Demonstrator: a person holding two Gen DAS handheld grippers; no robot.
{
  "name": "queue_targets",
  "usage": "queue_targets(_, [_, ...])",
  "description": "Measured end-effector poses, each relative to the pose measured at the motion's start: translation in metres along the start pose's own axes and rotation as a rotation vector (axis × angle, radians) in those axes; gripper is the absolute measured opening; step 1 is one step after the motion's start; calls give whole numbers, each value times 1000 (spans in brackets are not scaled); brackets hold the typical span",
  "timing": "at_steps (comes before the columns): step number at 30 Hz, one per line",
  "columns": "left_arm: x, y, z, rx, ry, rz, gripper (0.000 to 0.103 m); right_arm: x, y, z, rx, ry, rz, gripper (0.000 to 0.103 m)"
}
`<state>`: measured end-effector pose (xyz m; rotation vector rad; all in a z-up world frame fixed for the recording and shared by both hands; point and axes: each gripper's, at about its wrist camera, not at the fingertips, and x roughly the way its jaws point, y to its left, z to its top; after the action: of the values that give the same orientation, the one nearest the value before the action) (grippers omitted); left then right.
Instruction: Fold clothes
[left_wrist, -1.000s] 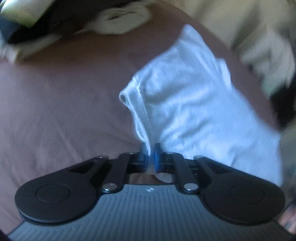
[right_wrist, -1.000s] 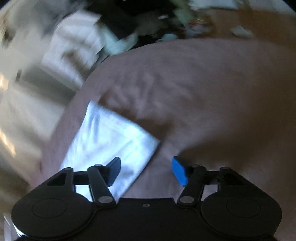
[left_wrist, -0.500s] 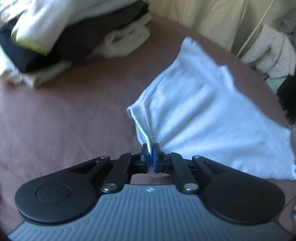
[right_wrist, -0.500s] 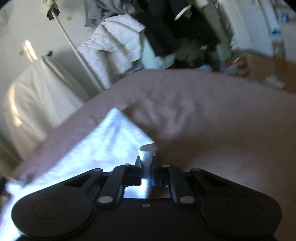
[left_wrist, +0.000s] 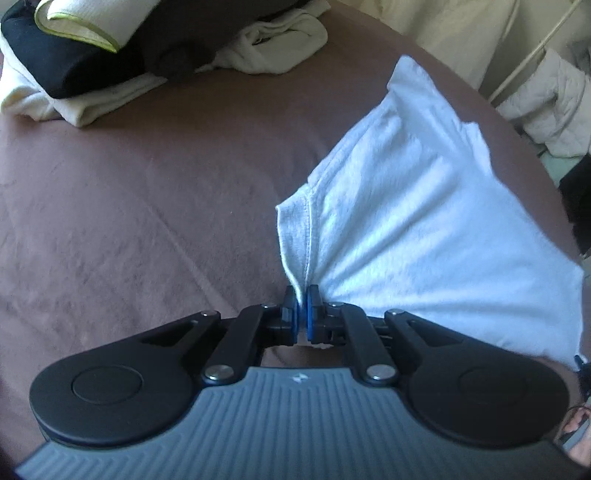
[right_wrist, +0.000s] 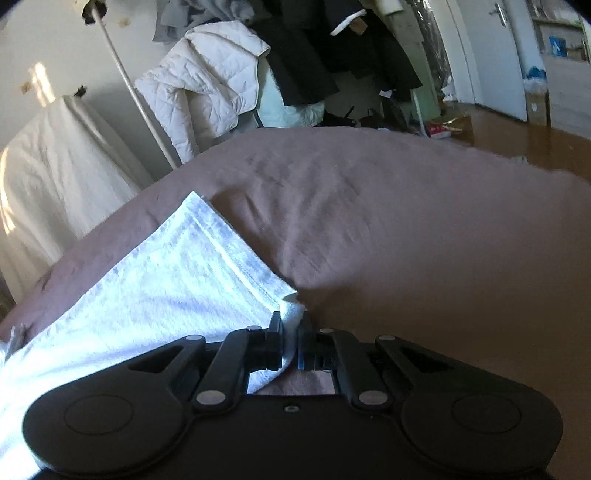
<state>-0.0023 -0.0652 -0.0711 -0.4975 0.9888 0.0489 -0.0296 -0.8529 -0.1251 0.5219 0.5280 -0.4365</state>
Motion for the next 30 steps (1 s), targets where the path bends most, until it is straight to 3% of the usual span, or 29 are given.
queue_targets(2, [-4, 0, 3, 2, 0, 4, 5, 0, 4, 6, -19, 4, -31, 8])
queue_targets(3, [-7, 0, 4, 3, -1, 10, 6, -1, 7, 8, -34, 0, -71, 17])
queue_targets(4, [-11, 0, 6, 2, -5, 25, 15, -3, 10, 9, -63, -15, -160, 19])
queue_targets(5, [-16, 1, 8, -13, -7, 51, 34, -6, 13, 11, -92, -30, -248, 27])
queue_targets(6, [-21, 4, 10, -44, -5, 96, 40, -9, 16, 12, -115, -43, -315, 33])
queue_targets(8, [-38, 8, 16, -82, -36, 172, 40, -20, 22, 18, -137, -64, -325, 34])
queue_targets(10, [-59, 4, 21, -72, -120, 137, 40, -30, 35, 21, -153, -80, -167, 38])
queue_targets(12, [-65, -17, 28, -51, -158, 54, 40, -31, 64, 23, -221, -55, 3, 46])
queue_targets(14, [-55, -54, 35, 28, -144, -56, 40, -26, 96, 18, -287, 4, 179, 54])
queue_targets(17, [-21, -128, 33, 239, -72, -133, 42, -16, 147, -1, -393, 143, 449, 60])
queue_targets(18, [-7, -152, 28, 311, -49, -141, 42, -12, 161, -11, -449, 183, 497, 61])
queue_targets(22, [55, -226, 2, 579, 46, -94, 44, 10, 192, -46, -673, 260, 511, 65])
queue_targets(24, [80, -232, -5, 594, 84, -19, 45, 21, 207, -64, -786, 299, 516, 65])
queue_targets(25, [88, -227, -5, 565, 89, -5, 45, 28, 208, -67, -809, 315, 528, 64])
queue_targets(26, [89, -218, -4, 533, 83, -25, 45, 36, 197, -57, -755, 330, 550, 54])
queue_targets(27, [86, -212, -4, 518, 78, -43, 45, 42, 185, -47, -679, 355, 551, 42])
queue_targets(28, [81, -207, -5, 519, 80, -47, 45, 46, 175, -39, -608, 375, 534, 20])
queue_targets(29, [77, -202, -6, 520, 82, -52, 46, 48, 165, -32, -550, 389, 519, 7])
queue_targets(30, [73, -198, -9, 527, 82, -53, 46, 48, 152, -27, -515, 394, 504, 1])
